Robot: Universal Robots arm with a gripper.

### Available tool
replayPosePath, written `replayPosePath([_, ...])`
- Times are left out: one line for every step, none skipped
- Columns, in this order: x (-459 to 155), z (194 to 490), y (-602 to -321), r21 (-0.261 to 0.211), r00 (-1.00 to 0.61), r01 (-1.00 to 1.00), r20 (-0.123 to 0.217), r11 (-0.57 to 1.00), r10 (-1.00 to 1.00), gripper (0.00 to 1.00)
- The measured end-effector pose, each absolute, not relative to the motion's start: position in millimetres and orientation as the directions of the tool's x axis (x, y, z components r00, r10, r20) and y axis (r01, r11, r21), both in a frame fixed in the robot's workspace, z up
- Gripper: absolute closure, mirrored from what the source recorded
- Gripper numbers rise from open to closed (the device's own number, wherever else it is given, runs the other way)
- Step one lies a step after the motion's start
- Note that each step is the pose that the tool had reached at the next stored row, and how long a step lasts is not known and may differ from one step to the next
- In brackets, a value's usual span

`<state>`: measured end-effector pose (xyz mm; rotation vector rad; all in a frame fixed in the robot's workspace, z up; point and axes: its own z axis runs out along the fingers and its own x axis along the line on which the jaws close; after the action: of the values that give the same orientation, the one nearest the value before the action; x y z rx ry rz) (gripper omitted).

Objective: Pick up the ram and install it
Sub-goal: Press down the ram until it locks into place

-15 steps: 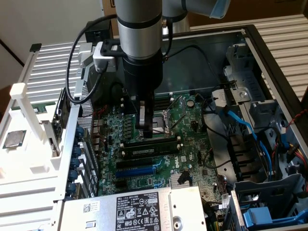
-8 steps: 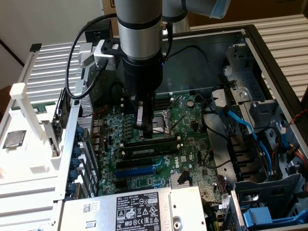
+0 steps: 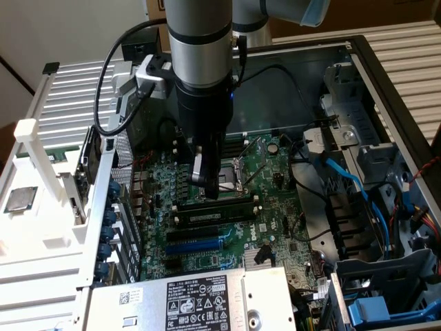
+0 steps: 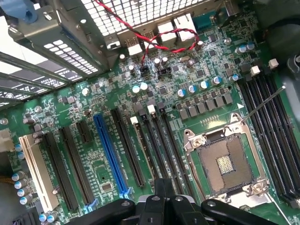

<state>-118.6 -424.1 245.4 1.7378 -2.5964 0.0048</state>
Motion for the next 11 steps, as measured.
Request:
replayPosePath([-118.6, 245.0, -424.1, 0.007, -0.394, -0.919, 0.016, 0.394, -0.919, 0.9])
replayPosePath([-118.6, 244.6, -424.2, 0.007, -0.407, -0.913, 0.016, 0.407, -0.913, 0.9])
replayPosePath([-118.6, 244.2, -424.2, 0.007, -0.42, -0.907, 0.016, 0.42, -0.907, 0.9])
replayPosePath([-118.6, 243.9, -424.2, 0.007, -0.432, -0.902, 0.016, 0.432, -0.902, 0.9])
replayPosePath([-118.6, 243.6, -424.2, 0.007, -0.445, -0.896, 0.016, 0.445, -0.896, 0.9])
replayPosePath([-118.6, 243.3, -424.2, 0.006, -0.456, -0.89, 0.016, 0.456, -0.89, 0.9])
replayPosePath([-118.6, 242.9, -424.1, 0.006, -0.468, -0.884, 0.016, 0.468, -0.884, 0.9])
replayPosePath([-118.6, 242.7, -424.2, 0.006, -0.479, -0.877, 0.016, 0.48, -0.877, 0.9])
replayPosePath([-118.6, 242.5, -424.2, 0.006, -0.491, -0.871, 0.016, 0.491, -0.871, 0.9])
replayPosePath([-118.6, 242.4, -424.2, 0.006, -0.502, -0.865, 0.016, 0.502, -0.865, 0.9])
replayPosePath([-118.6, 242.2, -424.2, 0.006, -0.512, -0.859, 0.016, 0.512, -0.859, 0.9])
